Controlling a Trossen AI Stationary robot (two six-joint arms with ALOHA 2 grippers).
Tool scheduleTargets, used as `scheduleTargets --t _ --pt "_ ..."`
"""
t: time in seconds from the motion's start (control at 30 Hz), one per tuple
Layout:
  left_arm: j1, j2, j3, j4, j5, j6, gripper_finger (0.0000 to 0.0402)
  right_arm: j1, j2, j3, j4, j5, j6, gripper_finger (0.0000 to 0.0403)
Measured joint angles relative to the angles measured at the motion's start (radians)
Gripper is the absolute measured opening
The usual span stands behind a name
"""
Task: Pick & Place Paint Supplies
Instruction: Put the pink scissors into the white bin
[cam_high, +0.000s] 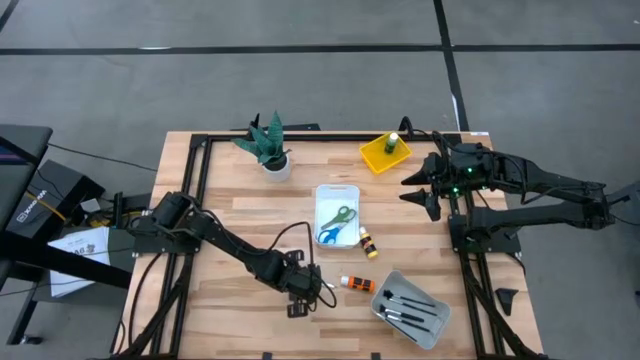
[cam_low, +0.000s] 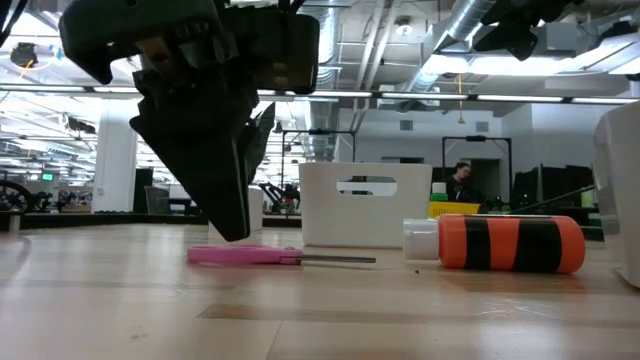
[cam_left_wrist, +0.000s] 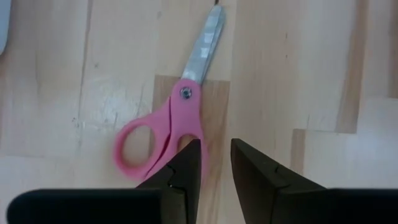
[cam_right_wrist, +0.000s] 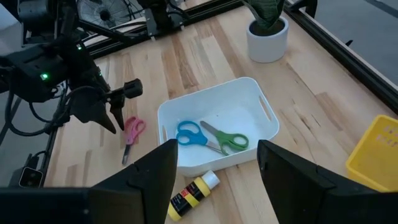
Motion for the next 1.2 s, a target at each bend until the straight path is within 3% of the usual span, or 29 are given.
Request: scheduleTargets --t 0.9,1.2 --pt "0.010 0.055 0.004 0.019 0.000 -0.058 0.0078 0.000 0.000 0.000 -0.008 0.000 0.001 0.0217" --pt "0.012 0.056 0.003 0.009 0.033 -0.067 0.0007 0.000 0.000 0.000 -0.008 0.000 0.002 0.0217"
